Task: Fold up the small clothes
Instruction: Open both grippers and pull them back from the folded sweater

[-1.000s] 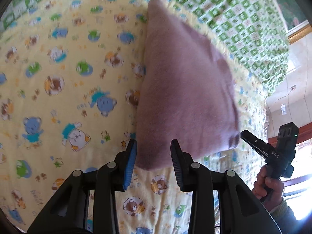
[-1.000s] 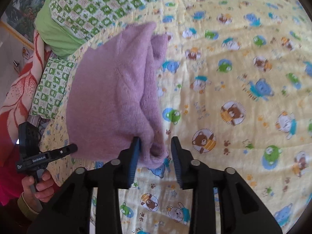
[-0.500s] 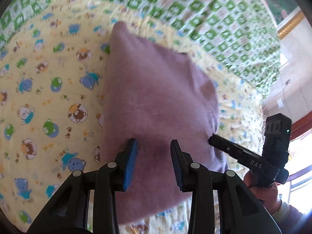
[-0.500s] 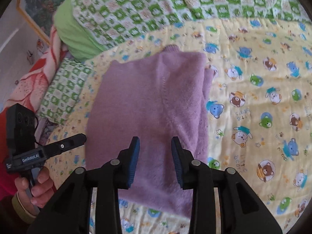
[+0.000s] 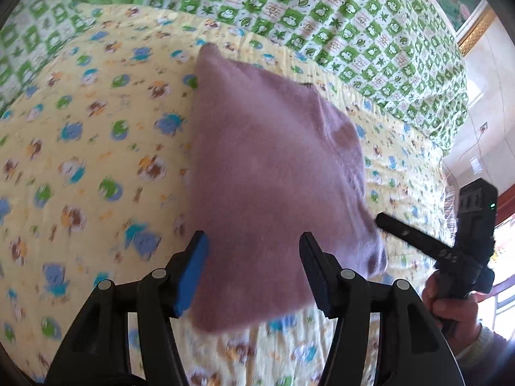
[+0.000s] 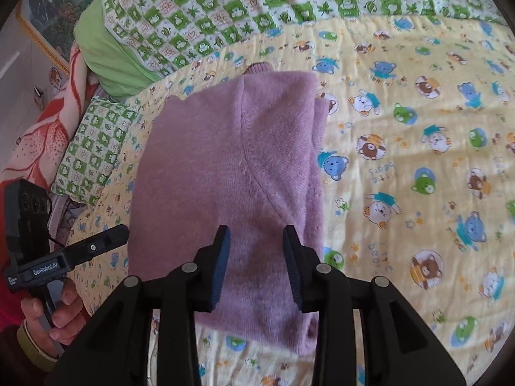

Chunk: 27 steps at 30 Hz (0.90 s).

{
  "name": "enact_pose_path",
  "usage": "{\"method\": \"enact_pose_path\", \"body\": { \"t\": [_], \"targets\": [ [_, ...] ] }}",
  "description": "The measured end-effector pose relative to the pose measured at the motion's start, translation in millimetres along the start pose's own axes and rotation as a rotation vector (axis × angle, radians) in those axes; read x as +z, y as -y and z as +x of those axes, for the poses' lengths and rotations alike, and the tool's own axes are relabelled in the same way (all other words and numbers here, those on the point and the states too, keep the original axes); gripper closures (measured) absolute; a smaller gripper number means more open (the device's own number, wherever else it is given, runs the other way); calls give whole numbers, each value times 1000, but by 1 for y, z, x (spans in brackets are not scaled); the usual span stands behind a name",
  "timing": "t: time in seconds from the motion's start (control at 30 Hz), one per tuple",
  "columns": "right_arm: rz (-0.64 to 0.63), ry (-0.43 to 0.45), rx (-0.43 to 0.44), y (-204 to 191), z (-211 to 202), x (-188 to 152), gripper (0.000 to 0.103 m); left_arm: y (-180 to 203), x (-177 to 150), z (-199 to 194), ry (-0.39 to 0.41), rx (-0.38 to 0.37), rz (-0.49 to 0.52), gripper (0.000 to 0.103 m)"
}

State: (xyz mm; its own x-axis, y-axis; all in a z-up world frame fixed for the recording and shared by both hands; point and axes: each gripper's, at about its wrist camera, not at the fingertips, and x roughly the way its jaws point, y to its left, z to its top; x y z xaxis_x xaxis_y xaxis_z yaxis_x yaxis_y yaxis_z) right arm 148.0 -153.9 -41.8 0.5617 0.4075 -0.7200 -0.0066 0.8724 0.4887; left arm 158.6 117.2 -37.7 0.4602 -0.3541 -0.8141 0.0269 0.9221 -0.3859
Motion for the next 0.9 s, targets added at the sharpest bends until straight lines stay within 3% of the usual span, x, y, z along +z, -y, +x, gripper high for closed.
{"method": "enact_pose_path", "body": {
  "t": [0.17, 0.37, 0.63, 0.9],
  "targets": [
    [21, 22, -11, -5, -19, -21, 50, -12, -35, -13, -9, 31, -25, 43],
    [-1, 19, -50, -16, -31, -54, 36, -16, -70, -36, 99, 158, 0, 29],
    [-101, 11, -112, -31, -34, -100, 25, -18, -110, -45, 117, 209, 59, 25],
    [-162, 4, -145, -43, -29, -133, 24, -7, -128, -52, 116, 214, 122, 22]
  ]
}}
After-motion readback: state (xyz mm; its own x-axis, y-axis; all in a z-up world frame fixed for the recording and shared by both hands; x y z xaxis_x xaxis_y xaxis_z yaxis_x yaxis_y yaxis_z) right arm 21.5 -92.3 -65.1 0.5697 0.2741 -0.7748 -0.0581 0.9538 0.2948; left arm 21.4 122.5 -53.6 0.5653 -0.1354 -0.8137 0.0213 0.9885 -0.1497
